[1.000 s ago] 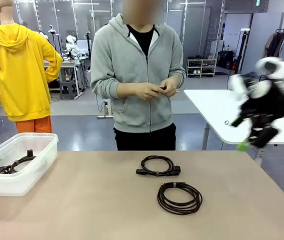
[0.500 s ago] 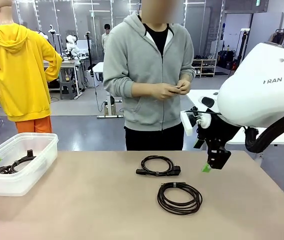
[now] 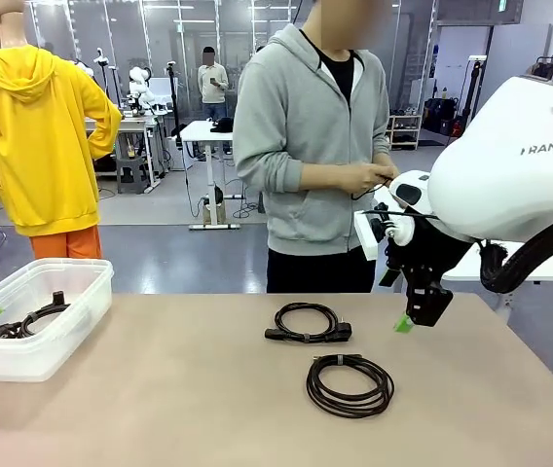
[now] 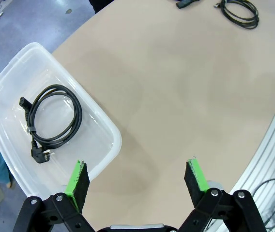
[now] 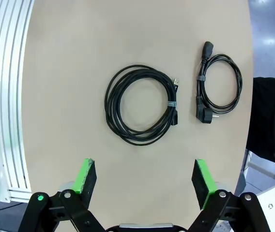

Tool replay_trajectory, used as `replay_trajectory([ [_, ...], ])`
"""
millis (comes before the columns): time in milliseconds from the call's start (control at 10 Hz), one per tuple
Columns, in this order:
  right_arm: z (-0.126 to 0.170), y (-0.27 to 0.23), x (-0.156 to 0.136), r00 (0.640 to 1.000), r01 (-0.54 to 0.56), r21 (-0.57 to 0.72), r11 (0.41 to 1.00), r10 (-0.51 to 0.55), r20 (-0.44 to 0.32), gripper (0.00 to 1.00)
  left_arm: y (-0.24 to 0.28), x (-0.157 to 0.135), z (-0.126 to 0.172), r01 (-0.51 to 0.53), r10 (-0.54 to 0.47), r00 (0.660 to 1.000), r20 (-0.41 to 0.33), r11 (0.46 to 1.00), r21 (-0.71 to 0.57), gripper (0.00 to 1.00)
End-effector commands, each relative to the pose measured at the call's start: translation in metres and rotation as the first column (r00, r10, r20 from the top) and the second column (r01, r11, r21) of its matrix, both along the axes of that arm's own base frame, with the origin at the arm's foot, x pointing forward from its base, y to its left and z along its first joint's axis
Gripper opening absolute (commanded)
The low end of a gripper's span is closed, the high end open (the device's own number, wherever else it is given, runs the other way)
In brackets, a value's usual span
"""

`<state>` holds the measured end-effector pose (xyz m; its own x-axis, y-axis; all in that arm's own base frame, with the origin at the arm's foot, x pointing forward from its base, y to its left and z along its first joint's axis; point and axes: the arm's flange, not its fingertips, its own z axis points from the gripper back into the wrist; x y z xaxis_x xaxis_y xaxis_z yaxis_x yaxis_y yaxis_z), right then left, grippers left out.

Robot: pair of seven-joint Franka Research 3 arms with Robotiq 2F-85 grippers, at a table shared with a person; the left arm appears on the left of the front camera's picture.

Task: Organize and store the cables.
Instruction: Place the Power Cable into the Organizing box.

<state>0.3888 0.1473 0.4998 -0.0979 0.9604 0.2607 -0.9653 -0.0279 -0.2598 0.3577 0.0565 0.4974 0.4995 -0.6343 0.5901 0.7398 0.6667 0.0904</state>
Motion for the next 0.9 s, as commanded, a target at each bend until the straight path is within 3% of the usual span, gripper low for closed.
replay_trajectory([
  [0, -0.006, 0.008, 0.011, 0.998, 0.045, 0.013, 0.999, -0.044, -0.047, 1.00, -0.002, 0.000, 0.001, -0.010, 0.010, 1.000, 0.000, 1.000, 0.005, 1.00],
  [200, -0.028, 0.055, 0.066, 0.980, 0.154, -0.114, 0.981, -0.167, -0.111, 1.00, -0.002, 0.000, 0.001, -0.010, 0.010, 1.000, 0.000, 1.000, 0.005, 1.00],
  [400, -0.045, 0.088, 0.102, 0.960, 0.188, -0.121, 0.975, -0.208, -0.186, 1.00, -0.002, 0.000, 0.001, -0.010, 0.010, 1.000, 0.000, 1.000, 0.005, 1.00],
  [800, -0.067, 0.108, 0.135, 0.941, 0.196, -0.159, 0.968, -0.231, -0.246, 1.00, -0.002, 0.000, 0.001, -0.010, 0.010, 1.000, 0.000, 1.000, 0.005, 1.00],
])
